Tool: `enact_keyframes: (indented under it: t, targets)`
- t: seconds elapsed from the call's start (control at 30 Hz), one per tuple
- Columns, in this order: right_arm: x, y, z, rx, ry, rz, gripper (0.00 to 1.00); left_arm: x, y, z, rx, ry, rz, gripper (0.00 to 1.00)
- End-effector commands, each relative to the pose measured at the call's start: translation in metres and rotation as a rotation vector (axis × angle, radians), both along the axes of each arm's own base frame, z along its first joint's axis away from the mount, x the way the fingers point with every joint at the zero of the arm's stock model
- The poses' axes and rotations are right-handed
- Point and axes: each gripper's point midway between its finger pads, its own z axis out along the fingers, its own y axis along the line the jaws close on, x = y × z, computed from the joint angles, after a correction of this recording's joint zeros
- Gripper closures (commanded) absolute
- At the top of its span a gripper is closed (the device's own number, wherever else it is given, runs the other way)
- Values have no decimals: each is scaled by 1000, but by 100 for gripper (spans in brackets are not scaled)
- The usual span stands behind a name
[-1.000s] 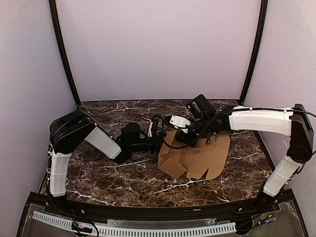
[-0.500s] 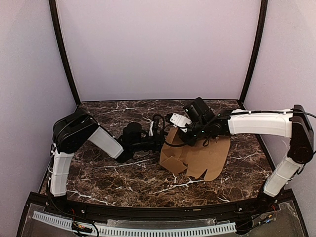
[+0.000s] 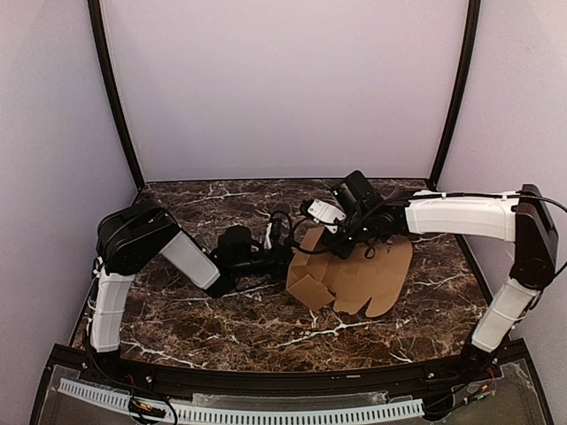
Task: Fold the paper box
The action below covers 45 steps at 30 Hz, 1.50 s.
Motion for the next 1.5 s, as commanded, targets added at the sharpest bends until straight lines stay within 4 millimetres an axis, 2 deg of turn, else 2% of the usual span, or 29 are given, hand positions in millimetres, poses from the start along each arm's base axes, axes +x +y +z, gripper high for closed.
enact_keyframes:
  t: [0.0, 0.13, 0.23, 0.37, 0.5, 0.53, 0.57, 0.6, 0.63, 0.67, 0.7, 0.73, 0.77, 0.8, 0.83, 0.87, 0.9, 1.0, 1.03, 1.17, 1.23, 1.3, 1.37, 1.47]
  targets:
    - [-2, -16, -17, -82, 100, 1, 87, -2, 23, -18, 42, 64, 44, 42]
    - [-15, -36, -53, -171, 203, -9, 81, 3, 50, -52, 135, 138, 126, 39]
    - [-22, -42, -71, -186, 272, -25, 76, 5, 61, -64, 177, 154, 162, 38]
    - [-17, -41, -69, -155, 292, -42, 73, 6, 71, -69, 241, 143, 193, 36]
    - [-7, -39, -62, -125, 285, -44, 75, 11, 81, -60, 303, 97, 224, 36]
    - [-6, -40, -64, -130, 284, -45, 75, 8, 86, -66, 353, 94, 224, 36]
    - [-6, -43, -65, -135, 286, -43, 75, 12, 91, -57, 368, 67, 250, 35]
    - [-6, -48, -66, -140, 287, -44, 75, 9, 97, -63, 431, 60, 248, 35]
    - [-9, -50, -64, -113, 303, -28, 75, 11, 104, -52, 446, 27, 277, 34]
    - [-10, -53, -61, -84, 316, -12, 75, 8, 112, -56, 511, 4, 273, 34]
    - [-12, -56, -55, -54, 319, 10, 75, 10, 122, -40, 536, -40, 322, 34]
    - [-11, -61, -47, -25, 309, 27, 75, 2, 127, -41, 614, -91, 306, 33]
    - [-8, -67, -41, -6, 289, 47, 74, 8, 139, -21, 660, -168, 386, 33]
    - [-6, -71, -33, 14, 259, 72, 72, -5, 138, -20, 753, -257, 342, 32]
    - [-3, -74, -28, 33, 232, 93, 69, -4, 143, -1, 788, -339, 382, 31]
    - [0, -77, -22, 43, 199, 107, 67, -20, 135, -1, 854, -427, 313, 29]
    - [4, -79, -18, 46, 173, 118, 66, -23, 135, 7, 880, -470, 312, 28]
    - [14, -77, -14, 55, 142, 145, 64, -61, 125, -4, 968, -562, 160, 27]
    - [17, -73, -15, 62, 146, 152, 64, -76, 124, -9, 980, -585, 123, 26]
    - [32, -61, -28, 91, 175, 134, 65, -114, 122, -23, 990, -656, 10, 25]
    - [44, -59, -36, 94, 173, 99, 66, -134, 107, -24, 944, -720, -65, 23]
    - [53, -55, -44, 102, 181, 77, 67, -141, 90, -20, 933, -793, -102, 22]
    - [61, -50, -52, 114, 193, 61, 68, -139, 74, -21, 953, -832, -114, 21]
    - [68, -36, -56, 169, 229, 55, 68, -121, 50, -17, 967, -870, -40, 21]
